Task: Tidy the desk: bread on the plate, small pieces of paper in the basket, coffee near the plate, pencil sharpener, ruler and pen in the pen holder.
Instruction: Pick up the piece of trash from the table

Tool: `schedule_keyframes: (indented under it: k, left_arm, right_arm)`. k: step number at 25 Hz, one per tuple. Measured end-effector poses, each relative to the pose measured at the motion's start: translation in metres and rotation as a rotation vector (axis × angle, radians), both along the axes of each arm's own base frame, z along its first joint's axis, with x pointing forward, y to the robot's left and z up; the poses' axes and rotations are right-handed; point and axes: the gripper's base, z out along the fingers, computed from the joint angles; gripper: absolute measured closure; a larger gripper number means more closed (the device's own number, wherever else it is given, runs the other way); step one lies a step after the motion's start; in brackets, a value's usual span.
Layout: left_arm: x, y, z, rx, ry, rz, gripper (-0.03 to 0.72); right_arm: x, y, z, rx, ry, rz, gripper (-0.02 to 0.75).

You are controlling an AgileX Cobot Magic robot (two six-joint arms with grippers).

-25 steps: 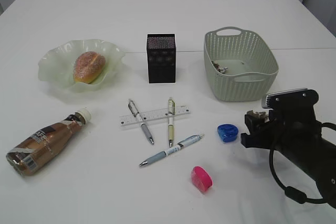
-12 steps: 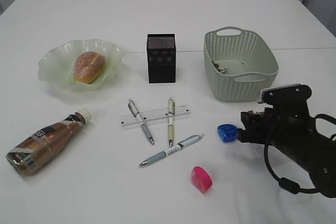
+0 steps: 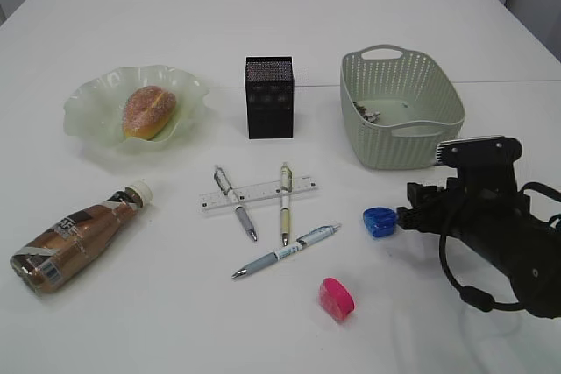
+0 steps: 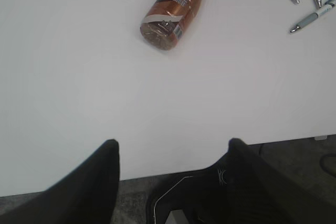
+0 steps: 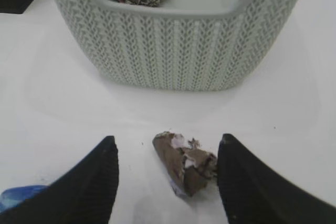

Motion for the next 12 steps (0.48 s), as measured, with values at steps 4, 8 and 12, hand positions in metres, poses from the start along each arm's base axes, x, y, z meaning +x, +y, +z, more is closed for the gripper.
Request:
schedule_keyframes:
  k: [4,8,12]
  left_arm:
    - [0.0,0.0,0.0,0.0,0.0,0.0,0.228]
    - [0.0,0.0,0.0,0.0,0.0,0.0,0.228]
    - [0.0,0.0,0.0,0.0,0.0,0.001,0.228]
  right_arm:
    - [0.007,0.002,0.001,-0.001,-0.003,0.0,0.27]
    - [0.007,0.0,-0.004,-0.002,0.016,-0.021,0.27]
    - [0.006,-0.001,-0.009,-0.015,0.041,-0.034,0.27]
